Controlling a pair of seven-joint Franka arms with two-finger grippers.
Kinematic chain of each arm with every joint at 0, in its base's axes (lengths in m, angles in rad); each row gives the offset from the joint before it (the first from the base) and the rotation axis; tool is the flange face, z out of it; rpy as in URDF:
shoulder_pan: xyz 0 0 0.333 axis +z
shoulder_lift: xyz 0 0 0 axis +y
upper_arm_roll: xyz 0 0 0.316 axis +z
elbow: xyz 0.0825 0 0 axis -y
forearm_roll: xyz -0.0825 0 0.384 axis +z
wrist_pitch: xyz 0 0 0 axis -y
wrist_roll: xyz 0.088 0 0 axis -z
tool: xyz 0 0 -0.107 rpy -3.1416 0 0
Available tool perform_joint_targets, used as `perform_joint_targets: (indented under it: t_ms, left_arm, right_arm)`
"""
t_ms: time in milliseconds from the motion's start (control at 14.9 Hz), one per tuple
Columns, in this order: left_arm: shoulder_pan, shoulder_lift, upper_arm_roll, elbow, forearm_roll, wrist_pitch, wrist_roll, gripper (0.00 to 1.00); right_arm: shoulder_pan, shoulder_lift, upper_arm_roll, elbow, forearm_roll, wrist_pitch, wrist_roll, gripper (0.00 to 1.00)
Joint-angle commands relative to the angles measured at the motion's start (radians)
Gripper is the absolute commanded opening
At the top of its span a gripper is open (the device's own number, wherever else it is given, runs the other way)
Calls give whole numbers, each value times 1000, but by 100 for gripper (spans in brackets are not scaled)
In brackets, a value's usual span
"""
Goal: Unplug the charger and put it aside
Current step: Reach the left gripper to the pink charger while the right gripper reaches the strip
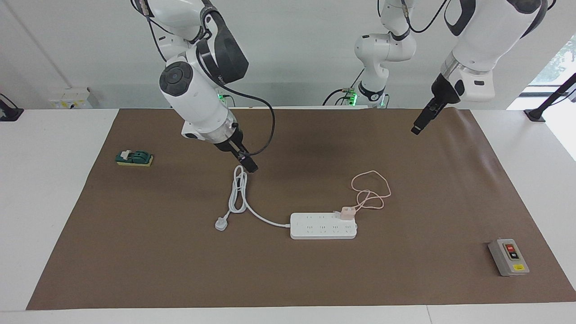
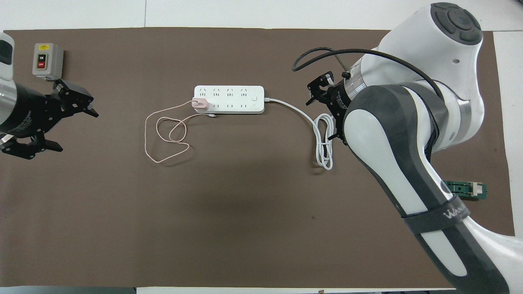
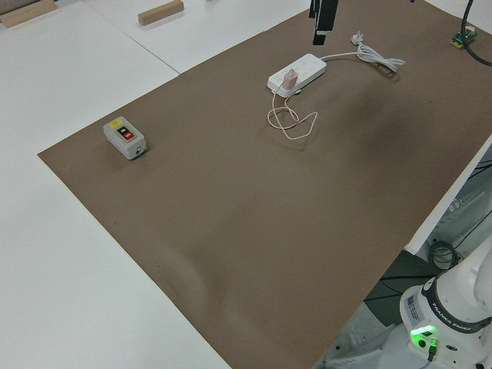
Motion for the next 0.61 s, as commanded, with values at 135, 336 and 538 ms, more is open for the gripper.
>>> perform_joint_targets:
  t_ms: [135,336,538]
  left_arm:
    - [-115,353,27,325,33,10,-368,100]
    - [-225,481,108,364,52,152,-663,100]
    - [-325,531,219,362,48,217,-836,100]
  right_arm:
    - [15,97,3,46,70,73,169,100]
    - [38,160,3,45,73,187,241,100]
    - [43,212,3,45,133,272,291,100]
